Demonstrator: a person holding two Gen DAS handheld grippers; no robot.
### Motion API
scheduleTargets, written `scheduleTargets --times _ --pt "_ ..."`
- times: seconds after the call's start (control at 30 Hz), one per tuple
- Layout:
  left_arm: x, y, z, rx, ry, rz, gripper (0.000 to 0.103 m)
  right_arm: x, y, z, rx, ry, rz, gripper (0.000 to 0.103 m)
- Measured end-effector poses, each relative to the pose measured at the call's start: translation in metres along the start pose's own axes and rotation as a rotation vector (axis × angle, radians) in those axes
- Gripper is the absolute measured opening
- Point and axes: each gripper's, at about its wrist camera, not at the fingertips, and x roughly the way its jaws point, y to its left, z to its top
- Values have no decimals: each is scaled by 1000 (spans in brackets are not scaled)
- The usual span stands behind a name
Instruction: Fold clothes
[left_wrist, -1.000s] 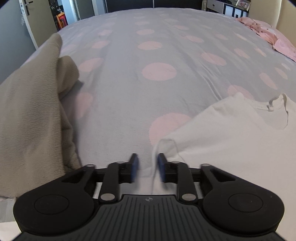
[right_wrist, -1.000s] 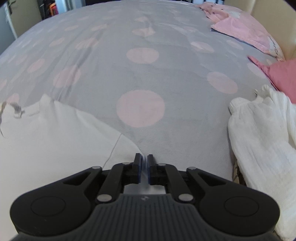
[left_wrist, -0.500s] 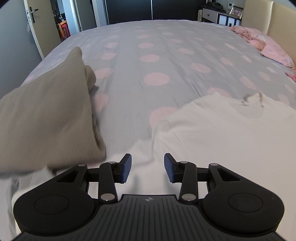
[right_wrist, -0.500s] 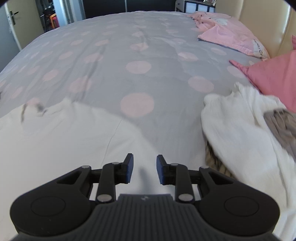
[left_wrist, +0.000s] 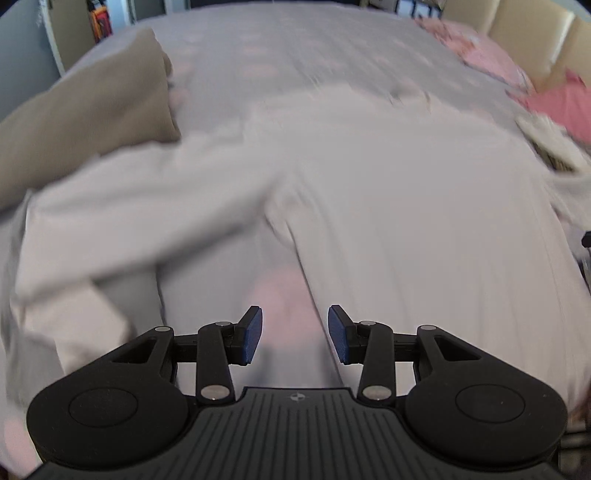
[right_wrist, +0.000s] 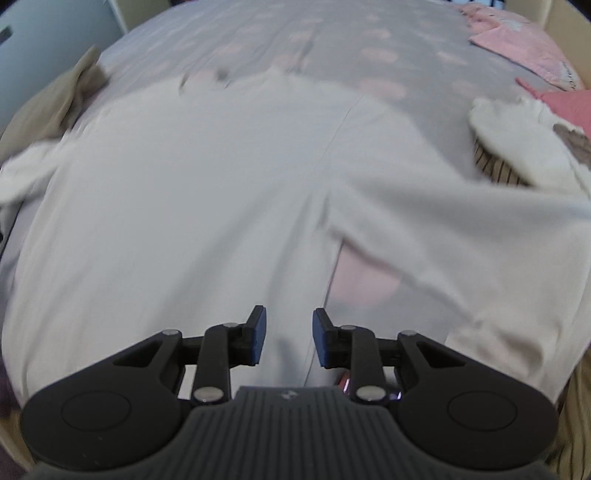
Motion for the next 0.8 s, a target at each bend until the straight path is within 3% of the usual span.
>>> scheduleTargets --times 0.27,0.47,0.63,0.67,0.7,0.73,0.8 --pt "-10 -56 -39 133 114 -34 38 -12 32 -61 -67 148 32 30" --pt "-13 -85 -64 224 163 -57 38 -5 62 -105 -223 295 64 29" --pt "-11 -90 -71 254 187 -56 38 9 71 -116 -285 326 61 28" --pt "-11 -90 -72 260 188 -55 38 12 71 -117 -280 327 68 26" --pt "-11 -90 -71 261 190 -50 38 14 71 -117 -275 331 71 13" --pt "-10 -89 -71 257 191 -44 38 15 70 -116 -262 336 69 7" --pt "-9 -86 -69 243 196 -36 38 13 69 -115 -247 347 71 5"
